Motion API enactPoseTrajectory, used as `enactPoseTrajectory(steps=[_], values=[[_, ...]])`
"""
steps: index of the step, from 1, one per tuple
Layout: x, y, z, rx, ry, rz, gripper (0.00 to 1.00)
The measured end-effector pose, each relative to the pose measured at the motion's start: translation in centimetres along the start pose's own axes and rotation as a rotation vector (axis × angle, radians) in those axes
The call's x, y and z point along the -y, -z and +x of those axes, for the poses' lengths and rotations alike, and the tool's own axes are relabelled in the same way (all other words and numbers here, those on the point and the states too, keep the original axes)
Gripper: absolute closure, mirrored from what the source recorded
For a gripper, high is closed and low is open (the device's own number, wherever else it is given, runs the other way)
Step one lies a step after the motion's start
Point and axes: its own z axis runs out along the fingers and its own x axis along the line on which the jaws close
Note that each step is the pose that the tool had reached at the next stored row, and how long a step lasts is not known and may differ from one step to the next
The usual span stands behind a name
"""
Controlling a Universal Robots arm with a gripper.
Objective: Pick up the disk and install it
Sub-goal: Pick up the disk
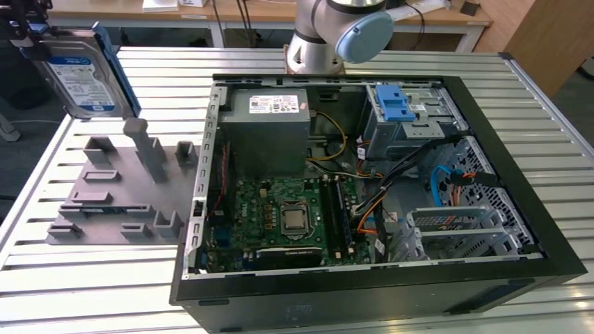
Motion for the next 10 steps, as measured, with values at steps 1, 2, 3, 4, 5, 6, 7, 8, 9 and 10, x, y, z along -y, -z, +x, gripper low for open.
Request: enactPoseTrajectory(steps=[1,2,3,4,5,6,7,8,9,10], values=[[0.0,0.08,0.0,0.0,0.0,0.0,0.64],[0.0,0.17,0.0,0.0,0.0,0.0,0.64],[0.0,0.23,0.0,0.0,0.0,0.0,0.64],[0.0,0.32,0.0,0.0,0.0,0.0,0.64],[0.0,0.41,0.0,0.0,0.0,-0.0001,0.64],[0.01,0.51,0.0,0.0,0.0,-0.0001,0.64],[0.01,0.62,0.0,0.0,0.0,-0.0001,0.64],[0.01,0.74,0.0,0.0,0.0,-0.0001,0.64],[0.01,0.83,0.0,0.0001,0.0,0.0001,0.64],[0.01,0.92,0.0,0.0,0.0,0.0,0.64]])
